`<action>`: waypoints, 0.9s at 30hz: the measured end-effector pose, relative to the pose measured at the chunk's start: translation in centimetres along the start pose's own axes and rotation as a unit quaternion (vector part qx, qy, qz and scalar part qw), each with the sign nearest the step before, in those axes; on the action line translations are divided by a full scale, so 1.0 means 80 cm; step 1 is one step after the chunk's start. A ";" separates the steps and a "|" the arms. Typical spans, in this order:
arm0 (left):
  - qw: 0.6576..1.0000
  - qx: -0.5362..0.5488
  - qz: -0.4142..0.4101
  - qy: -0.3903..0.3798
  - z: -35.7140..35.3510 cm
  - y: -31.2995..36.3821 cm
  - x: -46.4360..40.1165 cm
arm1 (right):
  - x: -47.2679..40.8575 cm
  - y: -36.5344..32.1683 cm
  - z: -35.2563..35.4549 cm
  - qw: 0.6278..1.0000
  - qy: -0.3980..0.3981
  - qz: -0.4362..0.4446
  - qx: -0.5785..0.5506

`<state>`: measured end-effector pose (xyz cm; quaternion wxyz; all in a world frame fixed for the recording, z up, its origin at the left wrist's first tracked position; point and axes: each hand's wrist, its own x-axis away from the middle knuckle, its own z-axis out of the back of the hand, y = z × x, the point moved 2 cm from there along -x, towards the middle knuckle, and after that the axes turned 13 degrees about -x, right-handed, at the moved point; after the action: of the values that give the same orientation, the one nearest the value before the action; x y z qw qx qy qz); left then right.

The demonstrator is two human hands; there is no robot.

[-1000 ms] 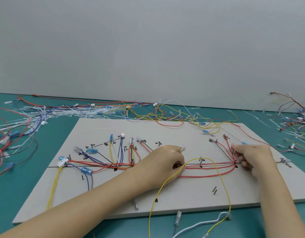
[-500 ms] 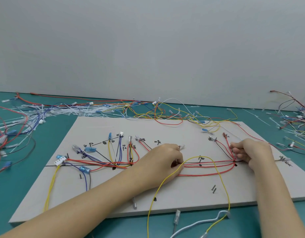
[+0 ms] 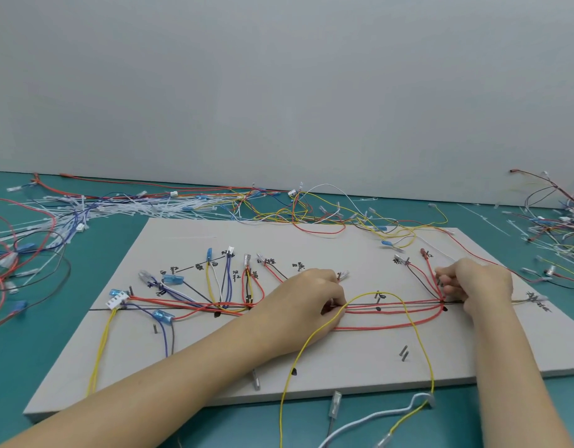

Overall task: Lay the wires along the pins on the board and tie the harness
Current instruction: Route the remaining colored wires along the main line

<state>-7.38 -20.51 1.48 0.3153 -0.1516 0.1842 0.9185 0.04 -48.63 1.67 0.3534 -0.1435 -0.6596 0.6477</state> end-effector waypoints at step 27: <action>1.000 0.003 0.003 0.000 0.001 0.002 0.001 | -0.008 -0.002 0.008 0.994 -0.094 -0.048 -0.028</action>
<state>-7.54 -20.53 1.59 0.3130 -0.1500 0.1872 0.9190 0.09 -49.55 1.70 0.3162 -0.0601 -0.7136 0.6222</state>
